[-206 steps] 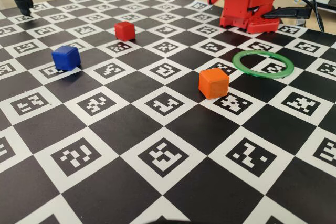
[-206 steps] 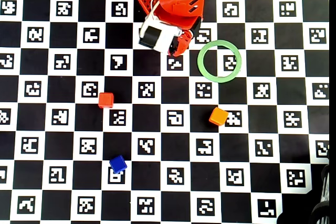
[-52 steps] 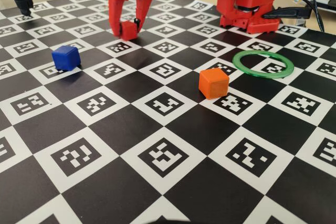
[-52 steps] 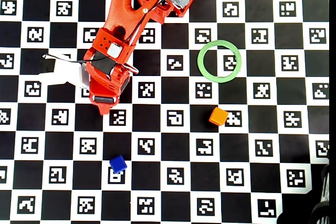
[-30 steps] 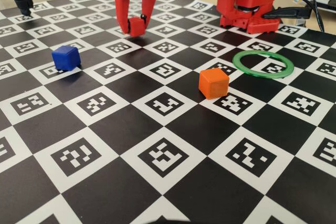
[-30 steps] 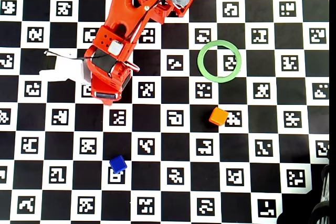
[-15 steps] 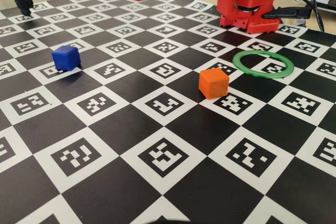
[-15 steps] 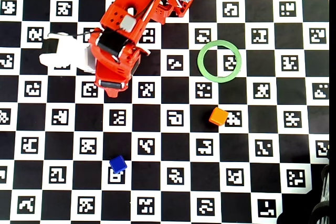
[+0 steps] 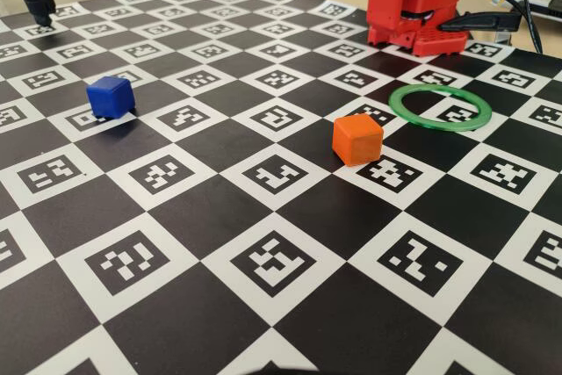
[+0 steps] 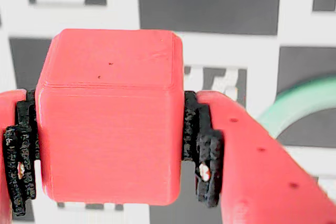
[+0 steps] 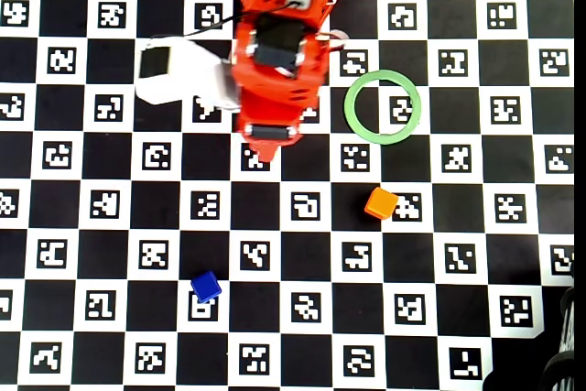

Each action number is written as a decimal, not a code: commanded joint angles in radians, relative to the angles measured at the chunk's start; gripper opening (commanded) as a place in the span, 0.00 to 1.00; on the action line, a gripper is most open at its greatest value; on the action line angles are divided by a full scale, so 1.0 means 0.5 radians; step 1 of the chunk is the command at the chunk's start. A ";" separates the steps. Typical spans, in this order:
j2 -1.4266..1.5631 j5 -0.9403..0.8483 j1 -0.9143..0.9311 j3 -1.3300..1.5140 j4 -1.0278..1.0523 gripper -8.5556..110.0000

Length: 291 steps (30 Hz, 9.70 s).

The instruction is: Grab the red cube then put it in the green circle then put the blue cube on top and finally the orange cube on top

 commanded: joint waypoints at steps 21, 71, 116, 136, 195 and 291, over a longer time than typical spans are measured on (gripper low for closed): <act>0.291 1.144 -1.055 0.043 0.175 0.04; 0.531 1.135 -1.414 1.141 -0.758 0.04; 0.156 1.313 -1.485 1.697 -1.454 0.07; 0.101 1.289 -1.460 1.807 -1.577 0.06; 0.080 1.344 -1.497 1.853 -1.626 0.13; -0.341 -0.181 0.015 -0.153 0.067 0.37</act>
